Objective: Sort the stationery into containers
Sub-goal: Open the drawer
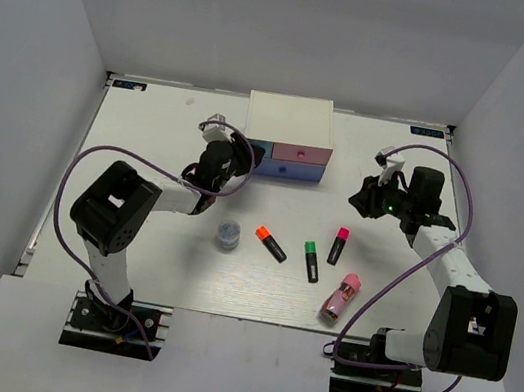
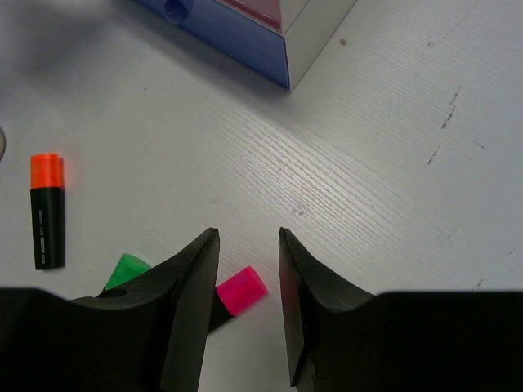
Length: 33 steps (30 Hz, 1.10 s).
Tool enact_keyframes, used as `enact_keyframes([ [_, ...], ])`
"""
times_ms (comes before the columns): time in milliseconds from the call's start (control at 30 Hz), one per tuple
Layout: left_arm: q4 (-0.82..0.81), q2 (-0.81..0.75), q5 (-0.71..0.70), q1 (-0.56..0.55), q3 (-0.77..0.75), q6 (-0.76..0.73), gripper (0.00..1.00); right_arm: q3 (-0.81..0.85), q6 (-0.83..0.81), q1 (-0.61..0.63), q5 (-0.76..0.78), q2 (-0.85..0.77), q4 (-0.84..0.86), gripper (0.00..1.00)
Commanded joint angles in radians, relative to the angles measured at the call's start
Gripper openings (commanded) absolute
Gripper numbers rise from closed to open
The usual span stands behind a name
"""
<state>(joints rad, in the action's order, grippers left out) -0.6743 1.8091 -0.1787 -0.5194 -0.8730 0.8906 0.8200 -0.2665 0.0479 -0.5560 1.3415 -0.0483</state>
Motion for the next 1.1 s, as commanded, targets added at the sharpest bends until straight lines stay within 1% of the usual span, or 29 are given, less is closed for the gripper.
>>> enact_keyframes([
  [0, -0.048, -0.01, -0.034, -0.004, -0.032, 0.001, 0.55, -0.002, -0.005, 0.001, 0.001, 0.001, 0.034, 0.41],
  [300, 0.027, 0.03, -0.065, -0.004, -0.119, -0.033, 0.5, -0.009, -0.01, 0.0, 0.01, -0.004, 0.031, 0.41],
  [467, 0.027, 0.03, -0.065, -0.004, -0.119, -0.033, 0.36, -0.013, -0.011, 0.003, 0.01, -0.01, 0.031, 0.41],
  [500, 0.027, 0.03, -0.065, -0.004, -0.119, -0.033, 0.31, -0.012, -0.011, 0.001, 0.011, -0.01, 0.031, 0.41],
  [600, 0.027, 0.021, -0.065, -0.004, -0.098, -0.033, 0.19, -0.016, -0.011, 0.0, 0.01, -0.013, 0.031, 0.41],
  [700, 0.009, 0.003, -0.056, -0.004, -0.066, -0.042, 0.19, -0.012, -0.011, 0.003, 0.008, -0.01, 0.033, 0.41],
  [833, -0.001, -0.04, -0.025, -0.013, -0.012, -0.042, 0.14, -0.016, -0.011, 0.0, 0.002, -0.011, 0.031, 0.42],
  [1067, -0.001, -0.103, 0.028, -0.042, 0.067, -0.076, 0.14, -0.018, -0.013, 0.003, -0.007, -0.011, 0.028, 0.46],
])
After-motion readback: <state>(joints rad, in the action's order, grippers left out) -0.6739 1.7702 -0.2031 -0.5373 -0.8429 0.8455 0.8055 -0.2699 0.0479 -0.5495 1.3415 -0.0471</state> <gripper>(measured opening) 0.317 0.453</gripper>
